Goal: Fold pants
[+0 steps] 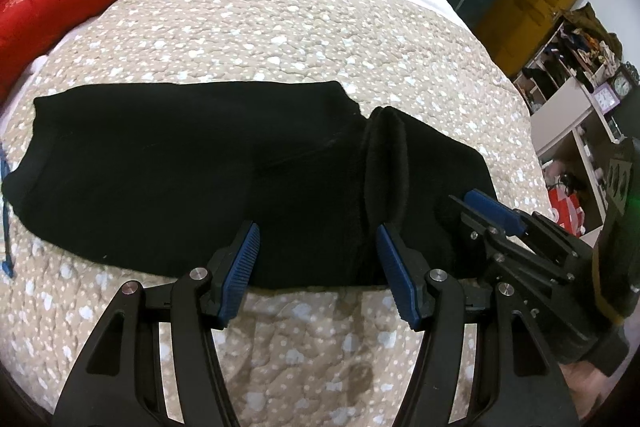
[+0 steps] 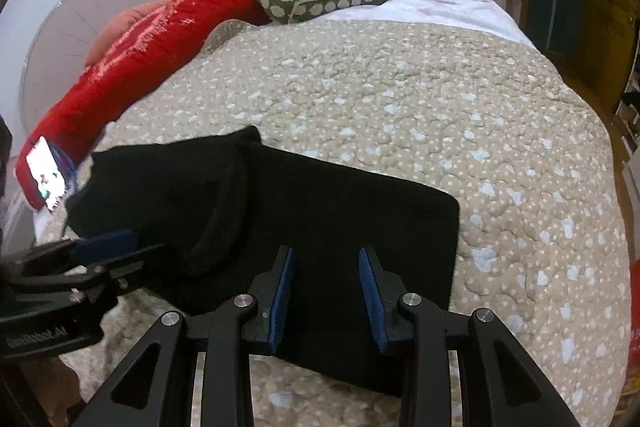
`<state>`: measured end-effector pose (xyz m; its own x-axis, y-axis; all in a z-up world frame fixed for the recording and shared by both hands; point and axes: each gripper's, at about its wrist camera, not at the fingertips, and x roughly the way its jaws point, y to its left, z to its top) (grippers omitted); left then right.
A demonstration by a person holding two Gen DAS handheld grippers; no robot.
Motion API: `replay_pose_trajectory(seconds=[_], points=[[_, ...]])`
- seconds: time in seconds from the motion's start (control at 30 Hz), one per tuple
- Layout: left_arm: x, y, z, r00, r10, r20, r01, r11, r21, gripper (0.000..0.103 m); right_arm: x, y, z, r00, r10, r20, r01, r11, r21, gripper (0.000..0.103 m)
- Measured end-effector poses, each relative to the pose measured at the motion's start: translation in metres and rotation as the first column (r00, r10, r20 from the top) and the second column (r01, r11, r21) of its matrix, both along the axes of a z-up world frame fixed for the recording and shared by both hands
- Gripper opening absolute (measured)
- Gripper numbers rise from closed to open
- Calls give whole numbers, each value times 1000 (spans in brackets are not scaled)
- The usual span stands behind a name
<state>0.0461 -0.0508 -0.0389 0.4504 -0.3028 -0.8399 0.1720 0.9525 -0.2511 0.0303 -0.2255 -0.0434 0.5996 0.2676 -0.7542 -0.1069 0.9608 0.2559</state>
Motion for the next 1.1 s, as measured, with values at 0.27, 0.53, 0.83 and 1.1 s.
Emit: replay_pose_trajectory(seconds=[0.27, 0.53, 0.83, 1.1], points=[[-20, 49, 9, 997, 81, -8, -81, 991, -106, 61, 6, 17, -3, 999, 53, -9, -53, 999, -3, 35], [-45, 145, -4, 925, 378, -31, -378, 911, -167, 64, 24, 51, 34, 983, 171, 73, -172, 985, 12, 45], [-37, 192, -30, 827, 551, -112, -560, 791, -248, 68, 93, 190, 50, 849, 514, 126, -513, 857, -37, 53], [-19, 193, -37, 824, 552, -126, -562, 770, -302, 85, 150, 275, 23, 750, 660, 42, -651, 749, -124, 59]])
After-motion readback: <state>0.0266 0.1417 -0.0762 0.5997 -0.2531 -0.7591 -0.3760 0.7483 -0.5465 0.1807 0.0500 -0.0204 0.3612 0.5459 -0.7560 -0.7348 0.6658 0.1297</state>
